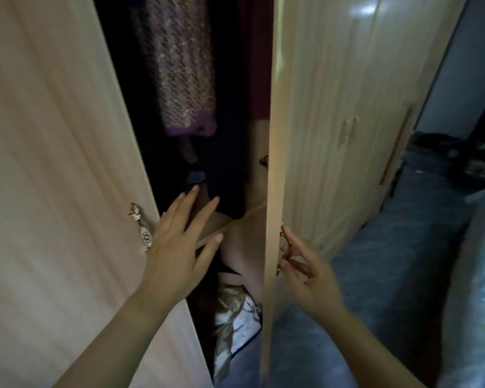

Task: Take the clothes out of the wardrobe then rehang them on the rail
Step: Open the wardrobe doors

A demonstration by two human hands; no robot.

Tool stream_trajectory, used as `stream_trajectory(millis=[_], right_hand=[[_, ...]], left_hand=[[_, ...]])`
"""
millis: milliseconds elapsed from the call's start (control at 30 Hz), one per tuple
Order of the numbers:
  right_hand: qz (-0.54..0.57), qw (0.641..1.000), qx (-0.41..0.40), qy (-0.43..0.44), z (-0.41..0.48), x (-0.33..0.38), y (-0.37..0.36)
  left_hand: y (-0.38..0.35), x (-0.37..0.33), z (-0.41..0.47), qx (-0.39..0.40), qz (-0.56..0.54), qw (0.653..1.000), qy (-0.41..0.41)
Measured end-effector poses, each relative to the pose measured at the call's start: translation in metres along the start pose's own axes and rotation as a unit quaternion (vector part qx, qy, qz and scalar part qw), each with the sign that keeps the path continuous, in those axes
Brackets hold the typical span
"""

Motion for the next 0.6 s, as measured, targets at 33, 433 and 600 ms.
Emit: stream_trajectory(millis=[33, 433, 600], right_hand=[[-0.006, 1.000, -0.012, -0.008, -0.003, 0.001, 0.015], [-0.042, 0.992, -0.104, -0.058, -0.018, -0.036, 0.139], [-0.069, 0.982, -0.177, -0.022, -0.019, -0.036, 0.196]], left_hand=[[-0.002, -0.021, 0.006, 0.006, -0.029, 0.999, -0.025], [-0.093, -0.189, 0.065, 0.083, -0.163, 0.970, -0.158], [-0.123, -0.229, 0.082, 0.054, -0.189, 0.968, -0.153]])
Point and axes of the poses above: each hand's wrist, its own z-axis towards the middle knuckle, its own y-axis out of the back of the hand, x = y × z, the point moved 10 cm from there along z, towards the middle knuckle, and after that the axes turned 9 degrees about y, right-handed, at the moved point
